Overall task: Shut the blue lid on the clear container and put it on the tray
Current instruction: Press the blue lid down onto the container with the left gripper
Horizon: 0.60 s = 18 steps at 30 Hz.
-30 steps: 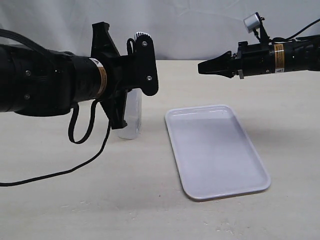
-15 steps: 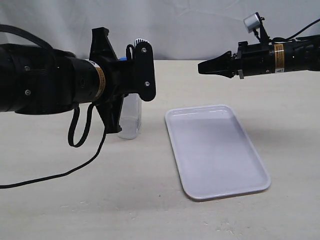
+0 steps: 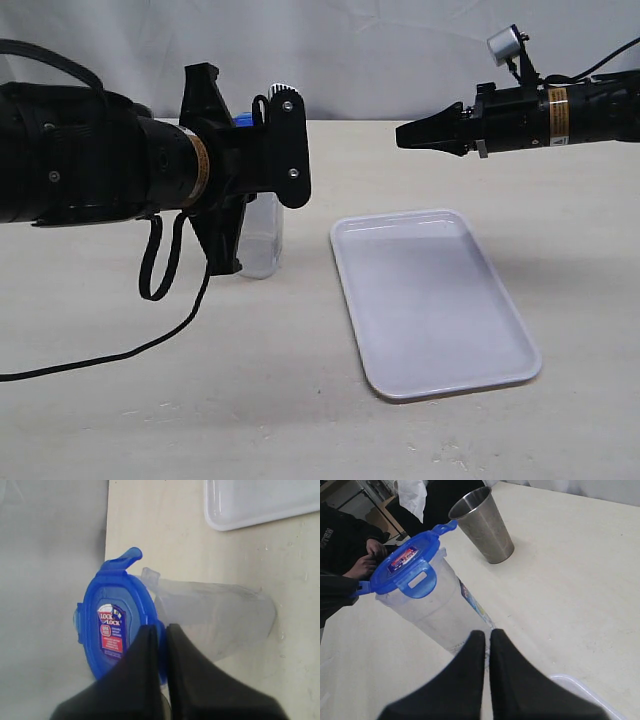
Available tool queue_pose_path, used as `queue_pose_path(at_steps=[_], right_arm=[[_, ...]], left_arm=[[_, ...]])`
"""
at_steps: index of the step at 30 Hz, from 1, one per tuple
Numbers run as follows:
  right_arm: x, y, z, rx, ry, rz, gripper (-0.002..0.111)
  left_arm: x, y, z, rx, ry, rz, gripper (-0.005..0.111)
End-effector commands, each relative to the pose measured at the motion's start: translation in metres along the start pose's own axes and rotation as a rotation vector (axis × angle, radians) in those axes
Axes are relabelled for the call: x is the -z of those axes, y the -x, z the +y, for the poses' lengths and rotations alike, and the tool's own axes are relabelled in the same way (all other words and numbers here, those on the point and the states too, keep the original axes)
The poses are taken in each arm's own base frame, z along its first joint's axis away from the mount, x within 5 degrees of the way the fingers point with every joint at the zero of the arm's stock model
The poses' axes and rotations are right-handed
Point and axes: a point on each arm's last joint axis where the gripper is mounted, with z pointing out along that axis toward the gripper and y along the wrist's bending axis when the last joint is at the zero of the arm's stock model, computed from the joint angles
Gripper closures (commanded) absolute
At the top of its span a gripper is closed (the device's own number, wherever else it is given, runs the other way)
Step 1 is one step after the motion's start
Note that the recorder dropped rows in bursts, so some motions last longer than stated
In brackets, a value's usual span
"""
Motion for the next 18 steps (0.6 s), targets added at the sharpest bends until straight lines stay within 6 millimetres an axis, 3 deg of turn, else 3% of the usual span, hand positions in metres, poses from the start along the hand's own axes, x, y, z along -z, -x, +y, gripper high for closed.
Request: queue_pose_path(at_steps=[1,12,18], right_arm=[[0.0018,0.0021,0.0032,0.022,0.004,-0.002,0.104],[0.0018,0.0021,0.0032,0.015,0.004,-0.002,0.104],[0.0018,0.0021,0.0032,0.015,0.004,-0.002,0.104]], left_arm=[[0.0029,0.0007,0.0,0.01,-0.005,-0.005,0.107],[0.0028,-0.0026,0.0003,0.01,-0.004,0.027,0.106],[0.0028,-0.0028,0.0004,0.01,-0.004,0.029,0.09]])
